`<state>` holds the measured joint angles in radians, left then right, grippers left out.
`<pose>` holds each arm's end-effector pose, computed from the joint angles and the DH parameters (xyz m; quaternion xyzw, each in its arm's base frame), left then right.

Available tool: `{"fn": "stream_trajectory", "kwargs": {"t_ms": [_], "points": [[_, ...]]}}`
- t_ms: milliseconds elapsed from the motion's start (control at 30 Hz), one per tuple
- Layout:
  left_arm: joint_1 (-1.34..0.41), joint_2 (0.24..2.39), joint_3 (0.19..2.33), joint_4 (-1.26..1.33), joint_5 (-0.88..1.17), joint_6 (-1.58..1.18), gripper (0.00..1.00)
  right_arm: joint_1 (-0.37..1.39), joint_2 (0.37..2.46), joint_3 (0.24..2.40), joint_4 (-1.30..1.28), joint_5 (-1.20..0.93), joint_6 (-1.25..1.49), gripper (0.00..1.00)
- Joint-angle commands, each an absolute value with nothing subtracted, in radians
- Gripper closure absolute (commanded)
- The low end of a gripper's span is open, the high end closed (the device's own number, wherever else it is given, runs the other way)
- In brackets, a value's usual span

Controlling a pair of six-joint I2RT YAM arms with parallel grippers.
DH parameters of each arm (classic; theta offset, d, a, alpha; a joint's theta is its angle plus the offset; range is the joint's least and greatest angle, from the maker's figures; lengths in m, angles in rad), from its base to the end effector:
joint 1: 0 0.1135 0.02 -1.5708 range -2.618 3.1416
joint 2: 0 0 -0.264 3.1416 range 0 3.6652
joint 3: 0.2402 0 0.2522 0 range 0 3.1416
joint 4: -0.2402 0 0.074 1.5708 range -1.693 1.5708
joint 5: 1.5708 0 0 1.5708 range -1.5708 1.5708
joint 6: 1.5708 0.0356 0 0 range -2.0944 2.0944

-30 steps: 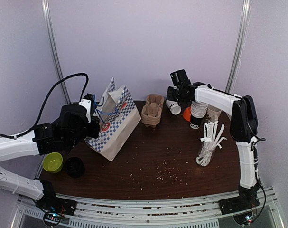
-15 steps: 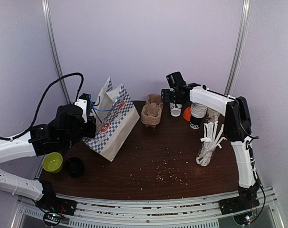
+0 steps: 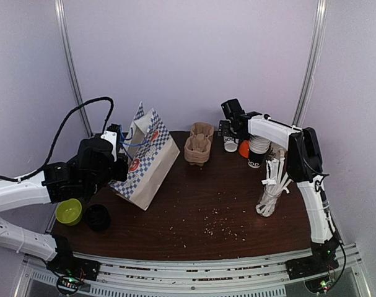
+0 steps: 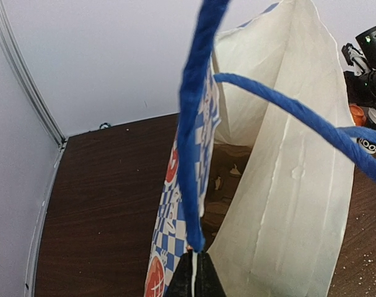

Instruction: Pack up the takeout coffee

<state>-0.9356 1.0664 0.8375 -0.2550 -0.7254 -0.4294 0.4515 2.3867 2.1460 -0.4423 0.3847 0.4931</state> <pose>0.1577 -0.1741 0.3007 0.0228 0.8207 -0.0693 0.5667 0.4984 0.2269 0.2267 0.1005 0.8845 0.0380 0.4539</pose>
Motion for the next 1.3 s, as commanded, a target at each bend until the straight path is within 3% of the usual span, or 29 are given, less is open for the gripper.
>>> {"fn": "stream_trajectory", "kwargs": {"t_ms": [0,567,700,933,1267], "points": [[-0.93,1.077,0.825,-0.226,-0.73,-0.437,1.0,0.439,2.438,2.177,-0.456,0.384,0.506,0.09],[-0.93,1.069,0.841,-0.237,-0.73,-0.425,1.0,0.429,2.581,2.289,-0.49,0.402,0.558,0.09],[-0.93,1.069,0.838,-0.238,-0.732,-0.424,1.0,0.426,2.59,2.289,-0.477,0.387,0.556,0.16],[-0.93,1.069,0.839,-0.238,-0.735,-0.424,1.0,0.43,2.557,2.252,-0.455,0.359,0.549,0.39],[-0.93,1.04,0.841,-0.244,-0.732,-0.427,1.0,0.506,2.292,1.948,-0.361,0.373,0.545,0.45]]}}
